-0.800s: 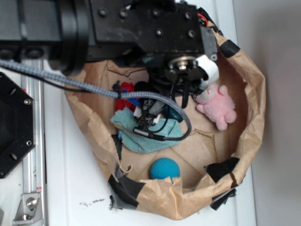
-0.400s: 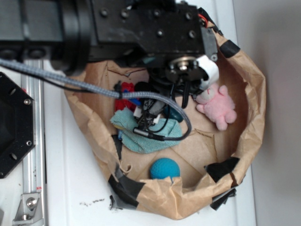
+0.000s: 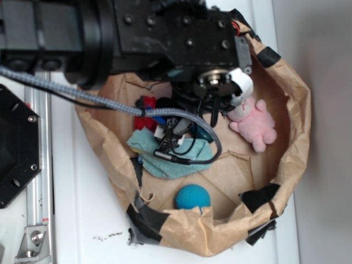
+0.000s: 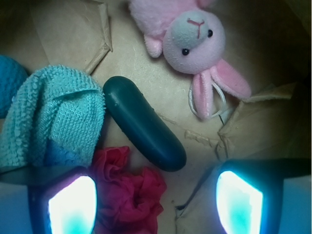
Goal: Grab the plastic pickle.
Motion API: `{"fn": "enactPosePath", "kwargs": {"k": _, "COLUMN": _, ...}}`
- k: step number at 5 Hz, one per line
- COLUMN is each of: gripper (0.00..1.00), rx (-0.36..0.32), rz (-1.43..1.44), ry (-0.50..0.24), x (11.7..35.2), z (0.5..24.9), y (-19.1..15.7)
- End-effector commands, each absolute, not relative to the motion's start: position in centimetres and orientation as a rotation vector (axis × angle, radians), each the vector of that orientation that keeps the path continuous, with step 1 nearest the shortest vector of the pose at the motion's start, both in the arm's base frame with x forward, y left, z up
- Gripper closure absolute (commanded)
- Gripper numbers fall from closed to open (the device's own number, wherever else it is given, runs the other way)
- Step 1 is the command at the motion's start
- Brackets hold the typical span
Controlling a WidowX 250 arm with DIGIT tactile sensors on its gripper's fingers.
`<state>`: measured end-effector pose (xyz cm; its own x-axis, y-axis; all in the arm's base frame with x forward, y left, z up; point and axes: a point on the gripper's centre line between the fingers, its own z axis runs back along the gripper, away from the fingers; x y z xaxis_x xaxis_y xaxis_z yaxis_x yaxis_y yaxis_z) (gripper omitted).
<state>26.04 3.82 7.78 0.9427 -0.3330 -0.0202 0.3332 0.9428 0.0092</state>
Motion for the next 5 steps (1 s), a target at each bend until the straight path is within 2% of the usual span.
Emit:
{"fn": "enactPosePath", "kwargs": {"k": 1, "gripper": 0.00, "rx": 0.021, "rz": -0.400, "ry": 0.046, "x": 26.6, "z": 5.9, "y": 3.2}}
{"fn": "enactPosePath", "kwargs": {"k": 2, "gripper": 0.00, "rx": 0.018, "rz": -0.426, "ry": 0.103, "x": 26.7, "z": 4.2, "y": 3.0}}
{"fn": "enactPosePath", "kwargs": {"k": 4, "gripper": 0.00, "rx": -0.013, "rz": -0.381, "ry": 0.115, "x": 29.0, "z": 3.4, "y": 2.8}}
{"fn": "enactPosePath", "kwargs": {"k": 5, "gripper": 0.00, "rx": -0.002, "rz": -0.322, "ry": 0.123, "x": 30.3, "z": 3.1, "y": 3.5}}
